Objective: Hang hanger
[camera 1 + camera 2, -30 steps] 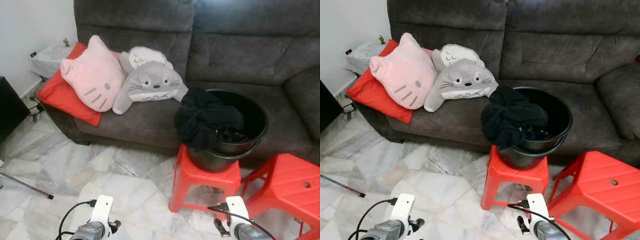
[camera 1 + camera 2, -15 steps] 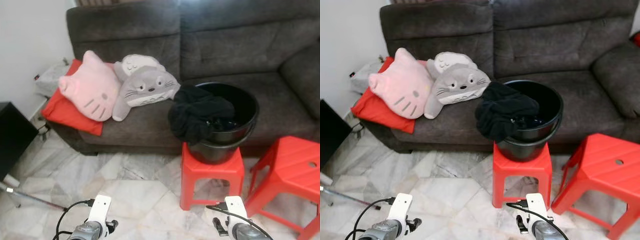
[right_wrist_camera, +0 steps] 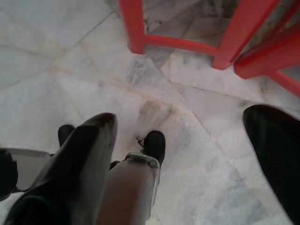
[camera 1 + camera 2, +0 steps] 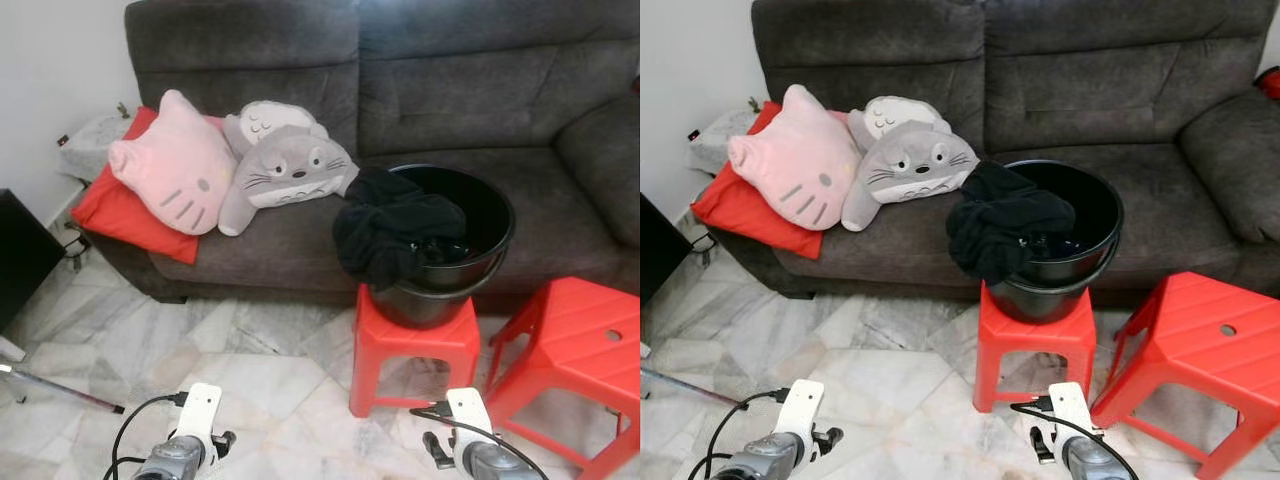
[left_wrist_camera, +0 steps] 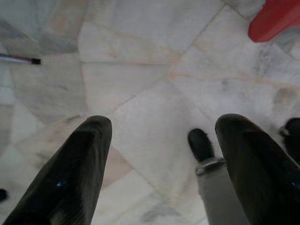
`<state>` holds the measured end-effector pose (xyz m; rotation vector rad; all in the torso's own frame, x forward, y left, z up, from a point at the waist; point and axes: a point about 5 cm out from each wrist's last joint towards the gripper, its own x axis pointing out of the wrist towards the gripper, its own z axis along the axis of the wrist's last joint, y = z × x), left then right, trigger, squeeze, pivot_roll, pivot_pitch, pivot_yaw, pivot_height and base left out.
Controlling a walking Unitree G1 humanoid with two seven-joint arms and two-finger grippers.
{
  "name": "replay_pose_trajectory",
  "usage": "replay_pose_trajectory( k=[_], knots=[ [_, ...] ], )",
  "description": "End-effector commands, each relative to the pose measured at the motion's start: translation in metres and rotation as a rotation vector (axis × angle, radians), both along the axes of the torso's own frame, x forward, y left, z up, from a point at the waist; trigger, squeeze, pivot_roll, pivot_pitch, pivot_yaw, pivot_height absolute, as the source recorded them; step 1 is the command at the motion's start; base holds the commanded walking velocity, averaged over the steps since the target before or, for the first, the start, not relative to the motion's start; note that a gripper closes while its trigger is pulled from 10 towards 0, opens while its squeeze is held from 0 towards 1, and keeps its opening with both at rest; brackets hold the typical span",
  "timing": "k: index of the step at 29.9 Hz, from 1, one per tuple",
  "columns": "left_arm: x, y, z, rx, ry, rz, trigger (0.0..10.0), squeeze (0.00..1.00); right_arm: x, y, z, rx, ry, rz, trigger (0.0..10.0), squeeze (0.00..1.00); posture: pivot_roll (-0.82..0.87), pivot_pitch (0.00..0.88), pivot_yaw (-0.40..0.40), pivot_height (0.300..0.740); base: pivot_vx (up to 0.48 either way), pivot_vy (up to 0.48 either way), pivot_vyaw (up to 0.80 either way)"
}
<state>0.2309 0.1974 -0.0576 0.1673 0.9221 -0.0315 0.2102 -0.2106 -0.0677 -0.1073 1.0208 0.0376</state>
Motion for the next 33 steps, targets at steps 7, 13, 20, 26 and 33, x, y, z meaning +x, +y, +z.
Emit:
replay_pose_trajectory(
  k=[7, 13, 20, 26, 33],
  knots=[
    [-0.008, 0.003, -0.005, -0.004, 0.021, 0.039, 10.0, 0.00, -0.001, -0.002, 0.000, -0.004, 0.002, 0.015, 10.0, 0.00, -0.13, 0.000, 0.021, 0.740, 0.000, 0.000, 0.00],
    [-0.011, -0.002, -0.008, -0.019, 0.032, 0.044, 10.0, 0.00, -0.005, -0.007, -0.001, -0.008, 0.007, 0.006, 10.0, 0.00, -0.12, 0.000, 0.013, 0.740, 0.000, 0.000, 0.00],
    [-0.012, -0.003, -0.008, -0.022, 0.039, 0.044, 10.0, 0.00, -0.006, -0.008, -0.001, -0.006, -0.001, -0.012, 10.0, 0.00, -0.12, 0.000, 0.015, 0.740, 0.000, 0.000, 0.00],
    [-0.013, -0.003, -0.009, -0.020, 0.041, 0.035, 10.0, 0.00, -0.006, -0.008, -0.002, -0.007, -0.001, -0.010, 10.0, 0.00, -0.13, 0.000, 0.024, 0.740, 0.000, 0.000, 0.00],
    [-0.013, -0.002, -0.009, -0.018, 0.043, 0.038, 10.0, 0.00, -0.007, -0.008, -0.002, -0.009, -0.001, -0.013, 10.0, 0.00, -0.13, 0.000, 0.029, 0.740, 0.000, 0.000, 0.00]
  ],
)
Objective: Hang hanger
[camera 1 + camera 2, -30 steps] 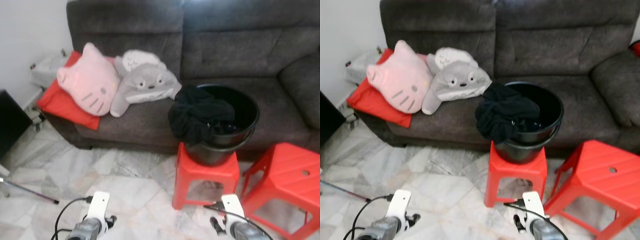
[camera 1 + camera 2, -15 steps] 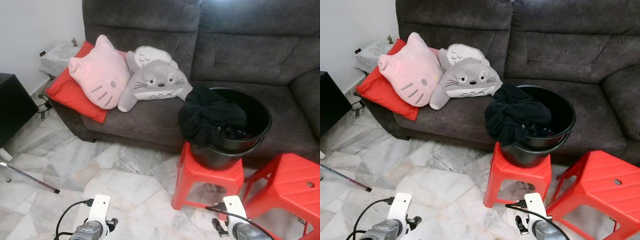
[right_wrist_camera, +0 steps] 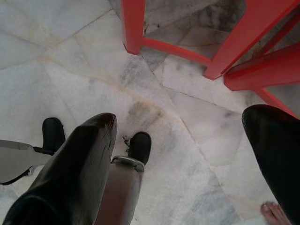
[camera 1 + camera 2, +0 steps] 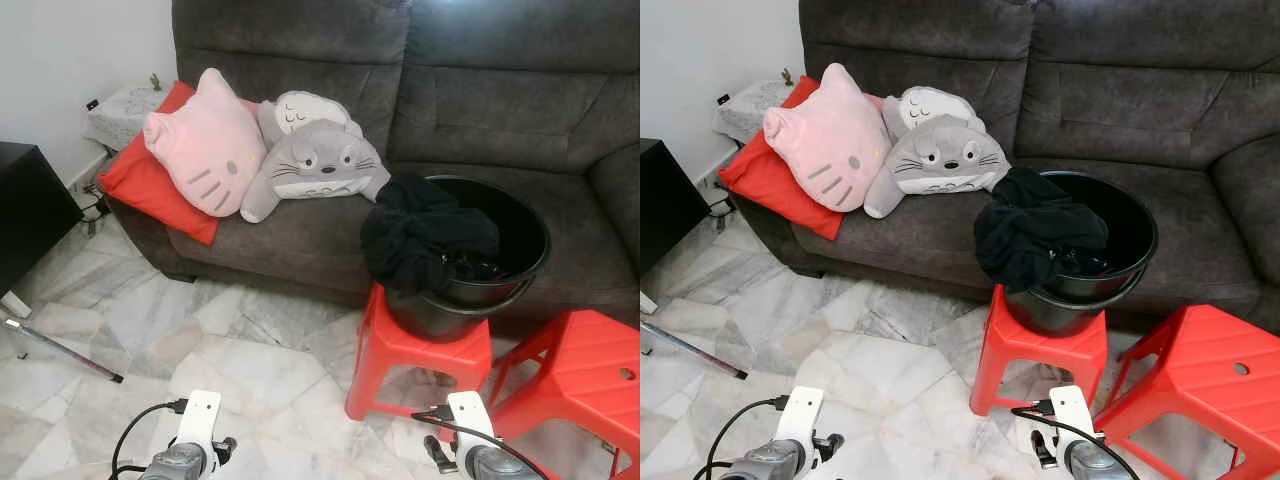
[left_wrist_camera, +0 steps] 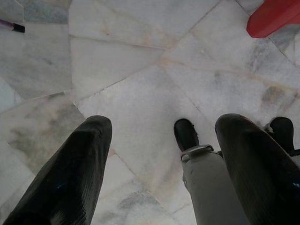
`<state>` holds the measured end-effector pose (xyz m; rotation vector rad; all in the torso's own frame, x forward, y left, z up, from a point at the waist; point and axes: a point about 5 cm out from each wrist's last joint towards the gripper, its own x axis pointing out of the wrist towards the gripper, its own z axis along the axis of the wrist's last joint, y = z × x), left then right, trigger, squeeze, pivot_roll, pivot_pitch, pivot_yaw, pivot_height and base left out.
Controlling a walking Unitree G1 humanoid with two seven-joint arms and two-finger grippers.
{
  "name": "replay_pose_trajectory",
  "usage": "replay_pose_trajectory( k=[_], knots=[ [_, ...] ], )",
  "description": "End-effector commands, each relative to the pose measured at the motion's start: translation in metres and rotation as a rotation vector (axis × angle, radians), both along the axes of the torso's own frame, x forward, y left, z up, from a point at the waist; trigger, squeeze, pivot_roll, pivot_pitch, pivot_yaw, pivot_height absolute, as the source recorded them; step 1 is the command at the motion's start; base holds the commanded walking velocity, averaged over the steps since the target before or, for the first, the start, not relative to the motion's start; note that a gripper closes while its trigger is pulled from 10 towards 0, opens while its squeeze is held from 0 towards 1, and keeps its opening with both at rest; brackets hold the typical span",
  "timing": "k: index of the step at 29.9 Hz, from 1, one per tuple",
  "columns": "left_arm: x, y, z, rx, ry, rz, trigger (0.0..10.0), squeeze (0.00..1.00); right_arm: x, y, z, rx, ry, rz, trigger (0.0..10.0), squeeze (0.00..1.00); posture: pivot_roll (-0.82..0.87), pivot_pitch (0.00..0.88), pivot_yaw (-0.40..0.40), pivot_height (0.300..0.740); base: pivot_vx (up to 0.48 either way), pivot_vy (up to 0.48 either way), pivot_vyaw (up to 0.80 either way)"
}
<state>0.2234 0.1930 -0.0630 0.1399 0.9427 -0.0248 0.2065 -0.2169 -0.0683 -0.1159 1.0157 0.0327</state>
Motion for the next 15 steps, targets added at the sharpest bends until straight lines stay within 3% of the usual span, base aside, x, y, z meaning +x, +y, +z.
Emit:
replay_pose_trajectory(
  k=[1, 8, 13, 15],
  knots=[
    [-0.0059, 0.0023, -0.0034, 0.002, 0.023, 0.018, 10.0, 0.00, -0.0031, -0.0014, -0.0014, 0.000, 0.004, -0.014, 10.0, 0.00, -0.13, 0.000, 0.029, 0.740, 0.000, 0.000, 0.00],
    [-0.0057, 0.0031, -0.0031, 0.004, 0.022, 0.018, 10.0, 0.00, -0.0028, -0.0004, -0.0015, -0.002, 0.004, -0.015, 10.0, 0.00, -0.13, 0.000, 0.034, 0.740, 0.000, 0.279, 0.00],
    [-0.0057, 0.0038, -0.0030, 0.005, 0.022, 0.018, 10.0, 0.00, -0.0032, 0.0002, -0.0020, -0.006, 0.013, -0.010, 10.0, 0.00, -0.13, 0.000, 0.035, 0.740, 0.000, 0.279, -0.70],
    [-0.0058, 0.0038, -0.0031, 0.004, 0.021, 0.021, 10.0, 0.00, -0.0028, 0.0003, -0.0017, -0.005, 0.007, -0.010, 10.0, 0.00, -0.13, 0.000, 0.035, 0.740, 0.000, 0.289, 0.00]
  ],
)
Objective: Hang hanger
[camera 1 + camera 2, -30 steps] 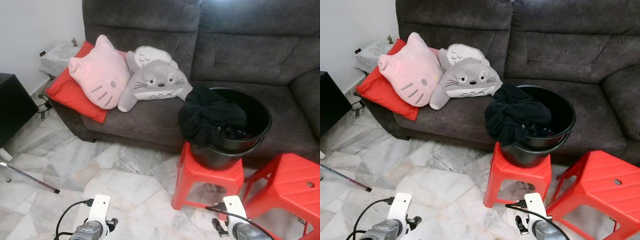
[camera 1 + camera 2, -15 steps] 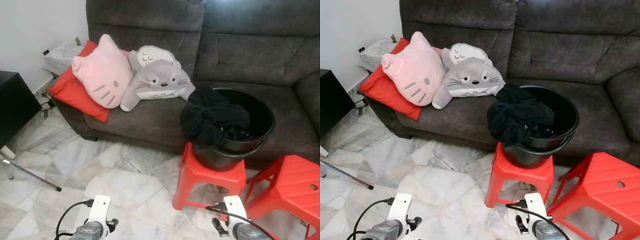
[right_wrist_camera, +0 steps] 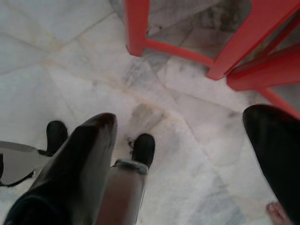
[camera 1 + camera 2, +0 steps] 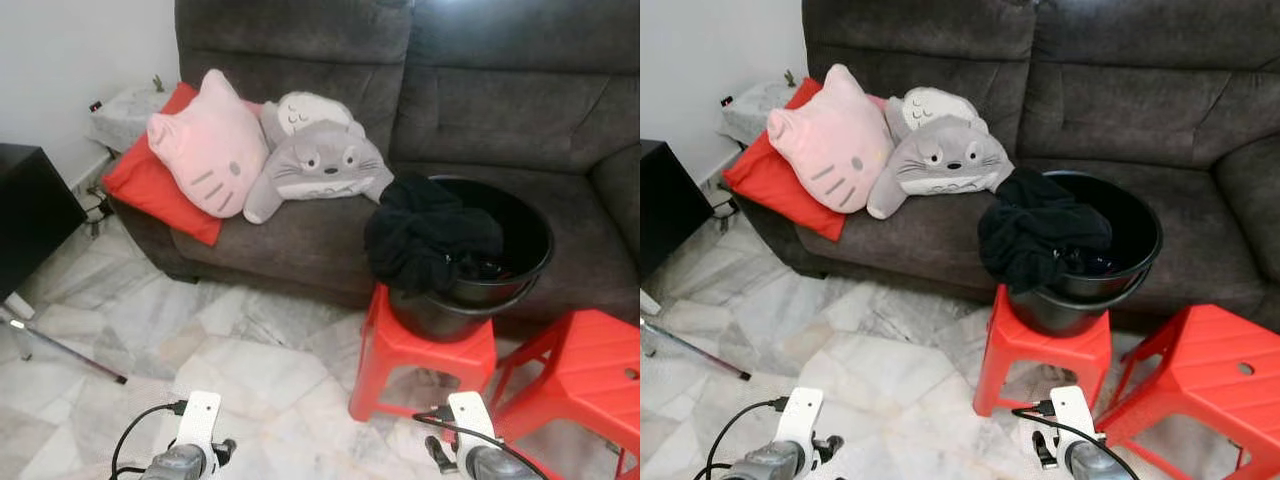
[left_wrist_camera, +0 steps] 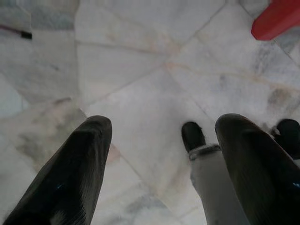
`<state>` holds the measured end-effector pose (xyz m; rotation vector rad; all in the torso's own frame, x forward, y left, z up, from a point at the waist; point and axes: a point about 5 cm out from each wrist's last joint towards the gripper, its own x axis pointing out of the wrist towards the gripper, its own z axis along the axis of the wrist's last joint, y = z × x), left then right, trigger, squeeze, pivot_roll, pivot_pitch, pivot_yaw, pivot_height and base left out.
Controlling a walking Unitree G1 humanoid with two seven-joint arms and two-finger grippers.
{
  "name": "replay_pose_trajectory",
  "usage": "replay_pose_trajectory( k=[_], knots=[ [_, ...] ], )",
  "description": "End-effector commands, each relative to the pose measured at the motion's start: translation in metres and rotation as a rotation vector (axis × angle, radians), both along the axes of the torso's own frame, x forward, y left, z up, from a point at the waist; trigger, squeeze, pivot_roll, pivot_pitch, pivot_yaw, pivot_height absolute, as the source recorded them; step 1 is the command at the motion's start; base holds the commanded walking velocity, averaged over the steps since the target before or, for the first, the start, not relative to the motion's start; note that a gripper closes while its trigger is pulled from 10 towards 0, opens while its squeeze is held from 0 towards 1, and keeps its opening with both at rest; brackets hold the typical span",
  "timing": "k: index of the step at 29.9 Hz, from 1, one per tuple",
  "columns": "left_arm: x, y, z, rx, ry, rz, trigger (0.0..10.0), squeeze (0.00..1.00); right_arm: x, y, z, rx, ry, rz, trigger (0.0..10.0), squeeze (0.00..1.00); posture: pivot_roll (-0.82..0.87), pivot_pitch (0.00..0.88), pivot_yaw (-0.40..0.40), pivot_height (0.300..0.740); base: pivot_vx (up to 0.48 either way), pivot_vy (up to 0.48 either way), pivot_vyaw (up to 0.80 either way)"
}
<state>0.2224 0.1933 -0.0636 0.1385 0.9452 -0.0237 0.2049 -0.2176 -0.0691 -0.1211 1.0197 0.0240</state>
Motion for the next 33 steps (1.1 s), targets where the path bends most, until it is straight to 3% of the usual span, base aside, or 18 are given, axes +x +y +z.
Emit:
replay_pose_trajectory(
  k=[1, 13, 18, 33],
  knots=[
    [-0.0048, 0.0036, -0.0025, 0.005, 0.019, 0.020, 10.0, 0.00, -0.0011, 0.0010, -0.0008, 0.005, 0.001, -0.006, 10.0, 0.00, -0.13, 0.000, 0.035, 0.740, 0.000, 0.296, 0.00],
    [-0.0045, 0.0033, -0.0023, 0.001, 0.018, 0.020, 10.0, 0.00, -0.0007, 0.0004, -0.0005, 0.003, -0.004, -0.015, 10.0, 0.00, -0.12, 0.000, 0.029, 0.740, 0.000, 0.416, 0.00],
    [-0.0034, 0.0030, -0.0017, 0.002, 0.012, 0.016, 10.0, 0.00, -0.0002, -0.0003, -0.0001, 0.000, -0.006, -0.019, 10.0, 0.00, -0.12, 0.000, 0.025, 0.740, 0.000, 0.000, 0.00],
    [-0.0016, 0.0011, -0.0007, -0.017, 0.002, 0.004, 10.0, 0.00, 0.0009, -0.0012, 0.0007, -0.007, -0.007, -0.018, 10.0, 0.00, -0.11, 0.000, 0.020, 0.740, 0.000, 0.000, -0.61]
  ],
)
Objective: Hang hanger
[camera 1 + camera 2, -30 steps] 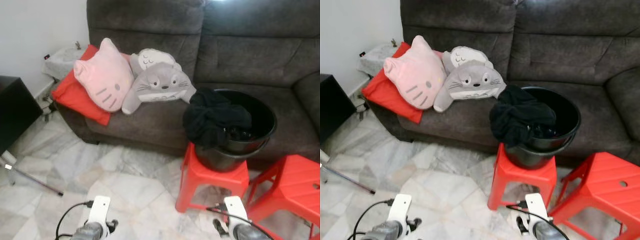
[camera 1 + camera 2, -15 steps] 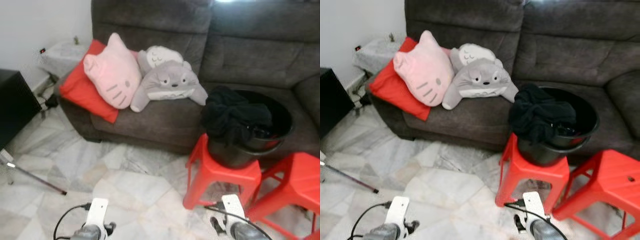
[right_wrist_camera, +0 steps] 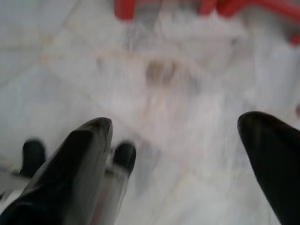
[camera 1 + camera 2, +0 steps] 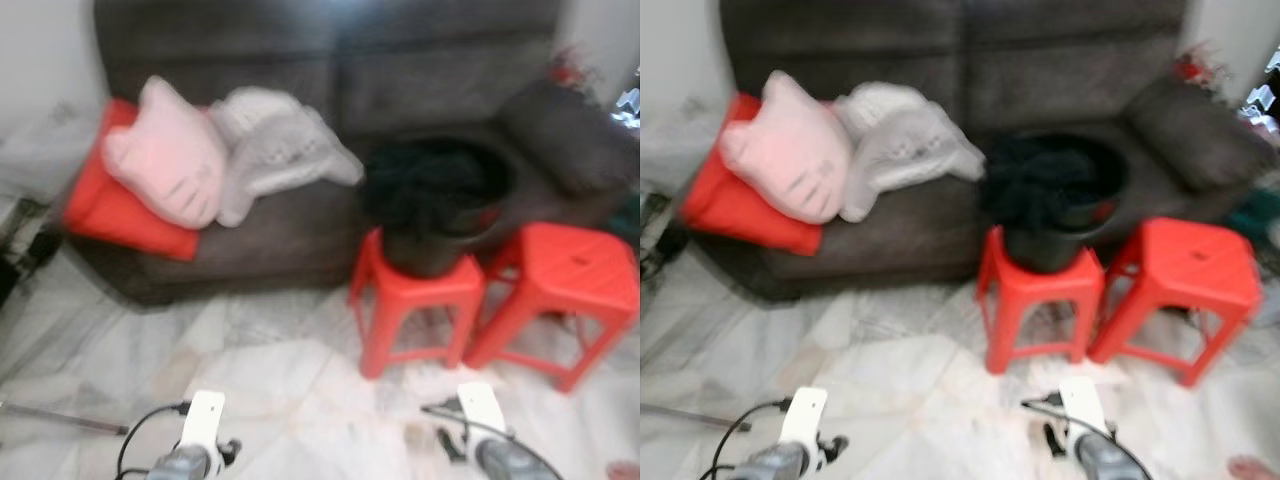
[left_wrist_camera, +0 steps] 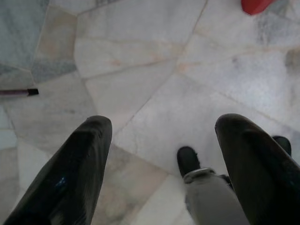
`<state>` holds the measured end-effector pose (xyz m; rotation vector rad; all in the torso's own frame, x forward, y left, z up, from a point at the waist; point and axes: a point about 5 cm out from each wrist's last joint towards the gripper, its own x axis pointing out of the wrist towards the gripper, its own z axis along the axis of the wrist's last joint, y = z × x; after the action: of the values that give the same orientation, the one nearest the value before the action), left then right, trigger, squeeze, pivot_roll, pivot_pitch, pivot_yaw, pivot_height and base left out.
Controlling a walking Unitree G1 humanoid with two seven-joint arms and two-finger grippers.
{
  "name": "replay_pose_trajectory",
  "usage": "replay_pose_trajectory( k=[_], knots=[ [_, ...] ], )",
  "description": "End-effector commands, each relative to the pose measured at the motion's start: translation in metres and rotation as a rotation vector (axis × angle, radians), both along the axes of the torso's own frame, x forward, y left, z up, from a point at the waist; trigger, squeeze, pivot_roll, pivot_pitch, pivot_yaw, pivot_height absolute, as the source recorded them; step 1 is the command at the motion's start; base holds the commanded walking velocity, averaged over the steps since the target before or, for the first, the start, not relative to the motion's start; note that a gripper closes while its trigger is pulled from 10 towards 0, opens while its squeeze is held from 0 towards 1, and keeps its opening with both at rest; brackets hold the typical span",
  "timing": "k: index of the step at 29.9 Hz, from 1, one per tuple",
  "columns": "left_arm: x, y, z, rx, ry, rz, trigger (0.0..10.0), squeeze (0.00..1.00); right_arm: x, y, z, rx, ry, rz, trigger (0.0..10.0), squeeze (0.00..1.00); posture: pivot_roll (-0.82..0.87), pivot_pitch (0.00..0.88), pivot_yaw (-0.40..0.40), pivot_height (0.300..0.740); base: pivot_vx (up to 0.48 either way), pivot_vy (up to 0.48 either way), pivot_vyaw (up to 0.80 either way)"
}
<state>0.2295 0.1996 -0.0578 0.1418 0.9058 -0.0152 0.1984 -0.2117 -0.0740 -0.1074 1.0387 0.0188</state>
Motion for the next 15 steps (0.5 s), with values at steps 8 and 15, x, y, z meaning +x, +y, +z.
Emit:
replay_pose_trajectory(
  k=[8, 15],
  knots=[
    [-0.0086, -0.0056, -0.0065, -0.025, 0.042, -0.005, 10.0, 0.00, 0.0079, -0.0070, 0.0059, -0.012, -0.034, -0.007, 10.0, 0.00, -0.11, 0.000, 0.020, 0.740, 0.000, 0.000, 0.00],
    [-0.0083, -0.0056, -0.0063, -0.026, 0.041, -0.008, 10.0, 0.00, 0.0083, -0.0068, 0.0061, -0.009, -0.038, -0.012, 10.0, 0.00, -0.11, 0.000, 0.019, 0.740, 0.105, 0.000, 0.00]
  ],
)
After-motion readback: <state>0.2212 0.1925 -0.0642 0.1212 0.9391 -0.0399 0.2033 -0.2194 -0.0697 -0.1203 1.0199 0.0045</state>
